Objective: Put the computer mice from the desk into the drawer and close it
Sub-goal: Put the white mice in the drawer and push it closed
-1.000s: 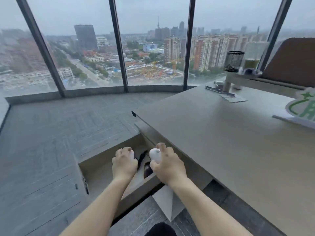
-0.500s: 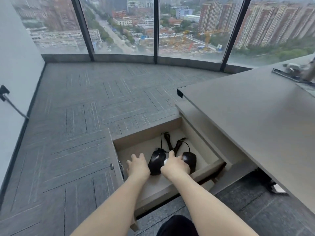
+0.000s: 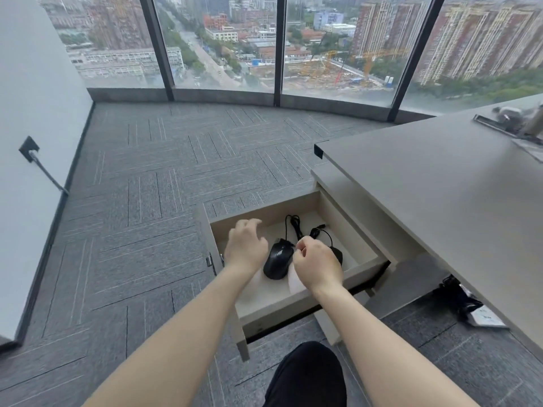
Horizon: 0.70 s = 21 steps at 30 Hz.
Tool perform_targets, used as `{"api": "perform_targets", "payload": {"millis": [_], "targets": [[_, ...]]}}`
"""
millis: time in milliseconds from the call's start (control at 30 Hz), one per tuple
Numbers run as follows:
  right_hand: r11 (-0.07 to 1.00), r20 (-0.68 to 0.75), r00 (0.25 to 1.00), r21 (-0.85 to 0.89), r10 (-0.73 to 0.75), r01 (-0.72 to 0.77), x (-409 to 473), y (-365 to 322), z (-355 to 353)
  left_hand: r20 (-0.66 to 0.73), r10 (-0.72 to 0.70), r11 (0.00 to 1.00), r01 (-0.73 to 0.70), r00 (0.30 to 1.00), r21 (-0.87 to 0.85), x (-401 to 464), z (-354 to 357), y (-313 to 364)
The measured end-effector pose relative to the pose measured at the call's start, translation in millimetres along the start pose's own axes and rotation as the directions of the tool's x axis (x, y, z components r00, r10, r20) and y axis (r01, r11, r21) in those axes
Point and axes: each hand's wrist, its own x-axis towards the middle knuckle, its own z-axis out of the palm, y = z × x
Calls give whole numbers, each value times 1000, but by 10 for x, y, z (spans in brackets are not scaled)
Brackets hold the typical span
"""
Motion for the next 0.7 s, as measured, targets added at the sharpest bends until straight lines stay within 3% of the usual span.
{"api": "perform_targets", "payload": {"millis": [100, 233, 333, 400, 567, 700], "targets": [[990, -20, 994, 85, -108, 110, -386, -99, -42, -191, 32, 988, -59, 981, -141, -153, -274, -104], [969, 82, 965, 43, -248, 245, -1007, -262, 128, -259, -195, 940, 104, 946, -325, -438, -483, -459], [960, 195, 945, -47, -262, 276, -1359, -322, 324, -128, -406, 828, 306, 905, -469, -720, -502, -745], [954, 229, 942, -118, -244, 275, -1499, -303, 457, 15, -446, 768, 392, 895, -506, -881, -443, -885], [958, 175, 967, -187, -187, 219, -1546, -217, 650, 369, -388, 484, 527, 845, -699, -1097, -229, -922], [964, 140, 976, -185, -167, 192, -1505, -130, 633, 406, -320, 464, 515, 856, -721, -1152, -160, -804]]}}
